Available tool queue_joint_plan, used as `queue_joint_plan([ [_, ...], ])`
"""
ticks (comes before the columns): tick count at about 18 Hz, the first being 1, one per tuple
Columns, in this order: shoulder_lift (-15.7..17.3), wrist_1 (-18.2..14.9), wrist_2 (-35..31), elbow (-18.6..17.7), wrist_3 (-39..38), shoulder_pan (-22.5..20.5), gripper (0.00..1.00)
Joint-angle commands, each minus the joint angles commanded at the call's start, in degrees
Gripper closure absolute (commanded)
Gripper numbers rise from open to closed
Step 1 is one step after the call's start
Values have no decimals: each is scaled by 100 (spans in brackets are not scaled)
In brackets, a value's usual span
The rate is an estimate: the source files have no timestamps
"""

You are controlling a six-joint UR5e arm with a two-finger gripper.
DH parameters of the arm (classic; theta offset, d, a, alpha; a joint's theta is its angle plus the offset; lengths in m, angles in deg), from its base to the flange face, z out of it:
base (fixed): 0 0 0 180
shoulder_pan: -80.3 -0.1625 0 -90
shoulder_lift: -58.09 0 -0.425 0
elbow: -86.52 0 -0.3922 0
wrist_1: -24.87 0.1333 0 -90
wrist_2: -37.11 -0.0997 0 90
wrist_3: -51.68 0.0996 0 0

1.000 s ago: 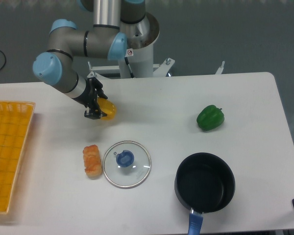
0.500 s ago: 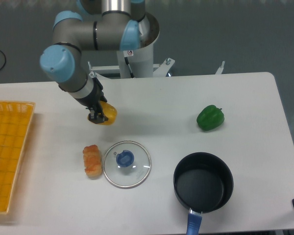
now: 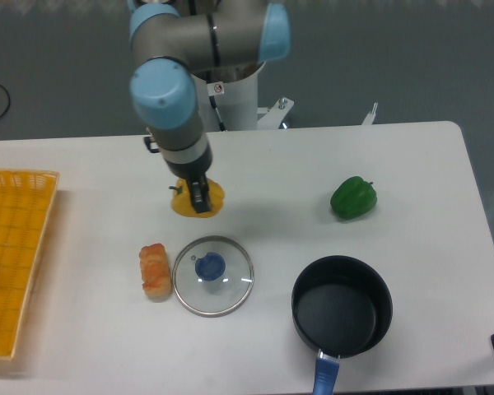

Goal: Pick up the yellow pepper

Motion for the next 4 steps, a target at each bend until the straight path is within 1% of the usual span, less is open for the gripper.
queue_joint_plan([
  [4,0,9,53,-35,35,-184,49],
])
